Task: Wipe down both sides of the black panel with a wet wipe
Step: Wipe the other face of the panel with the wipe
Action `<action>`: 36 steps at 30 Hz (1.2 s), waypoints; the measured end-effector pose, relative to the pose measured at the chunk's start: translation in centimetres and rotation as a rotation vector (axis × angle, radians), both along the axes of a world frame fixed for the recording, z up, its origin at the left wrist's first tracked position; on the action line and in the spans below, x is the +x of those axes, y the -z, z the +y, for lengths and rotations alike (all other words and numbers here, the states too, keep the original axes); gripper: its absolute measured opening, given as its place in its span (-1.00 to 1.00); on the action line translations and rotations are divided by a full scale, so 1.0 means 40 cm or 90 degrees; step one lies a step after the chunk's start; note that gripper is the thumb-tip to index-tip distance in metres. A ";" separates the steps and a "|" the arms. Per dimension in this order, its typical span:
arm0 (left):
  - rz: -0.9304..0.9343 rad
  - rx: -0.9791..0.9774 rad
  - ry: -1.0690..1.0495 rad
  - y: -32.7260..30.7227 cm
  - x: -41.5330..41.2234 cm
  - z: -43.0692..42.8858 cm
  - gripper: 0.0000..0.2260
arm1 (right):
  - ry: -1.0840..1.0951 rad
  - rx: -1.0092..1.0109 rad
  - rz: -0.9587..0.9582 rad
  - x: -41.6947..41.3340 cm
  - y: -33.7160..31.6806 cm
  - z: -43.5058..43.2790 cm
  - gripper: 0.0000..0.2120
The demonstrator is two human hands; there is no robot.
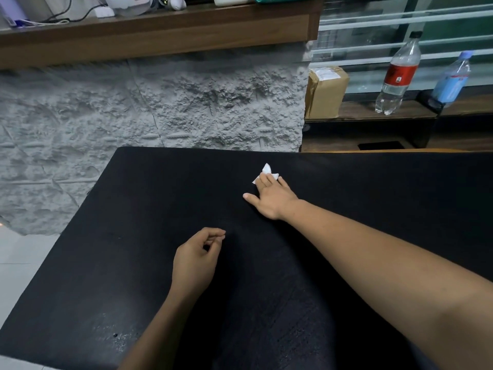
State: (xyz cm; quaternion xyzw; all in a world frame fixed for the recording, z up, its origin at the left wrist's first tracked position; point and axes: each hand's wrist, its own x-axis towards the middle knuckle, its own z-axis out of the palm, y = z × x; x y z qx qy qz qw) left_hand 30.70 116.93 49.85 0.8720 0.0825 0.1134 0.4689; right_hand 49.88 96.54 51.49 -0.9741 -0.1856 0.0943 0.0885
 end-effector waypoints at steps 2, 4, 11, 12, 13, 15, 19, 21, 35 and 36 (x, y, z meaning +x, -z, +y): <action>0.000 -0.002 -0.001 0.001 0.002 0.001 -0.83 | -0.051 0.019 0.006 0.000 0.005 0.011 -0.19; 0.000 -0.001 -0.001 0.002 0.003 0.000 -0.83 | -0.099 0.031 0.007 0.005 0.008 0.008 -0.21; 0.003 -0.005 0.003 0.001 0.003 0.001 -0.82 | -0.143 0.049 -0.008 0.059 -0.006 -0.076 -0.40; 0.004 -0.008 0.001 0.001 0.003 0.001 -0.82 | -0.135 0.050 -0.005 0.070 -0.006 -0.087 -0.41; 0.003 -0.009 0.000 0.002 0.003 0.002 -0.82 | -0.122 0.051 -0.002 0.081 -0.005 -0.097 -0.41; 0.002 -0.008 0.001 0.003 0.003 0.002 -0.82 | -0.090 0.055 0.003 0.101 -0.002 -0.119 -0.42; 0.004 -0.002 0.002 0.002 0.006 0.001 -0.83 | -0.040 0.083 0.008 0.135 -0.006 -0.155 -0.47; 0.002 -0.003 -0.001 0.003 0.006 0.000 -0.83 | -0.025 0.068 0.002 0.148 -0.006 -0.166 -0.49; -0.005 0.030 -0.009 0.005 0.012 -0.002 -0.82 | 0.033 -0.017 -0.049 0.118 0.007 0.009 -0.20; -0.006 0.028 -0.009 0.006 0.012 -0.002 -0.82 | 0.014 -0.011 -0.049 0.114 0.007 0.020 -0.20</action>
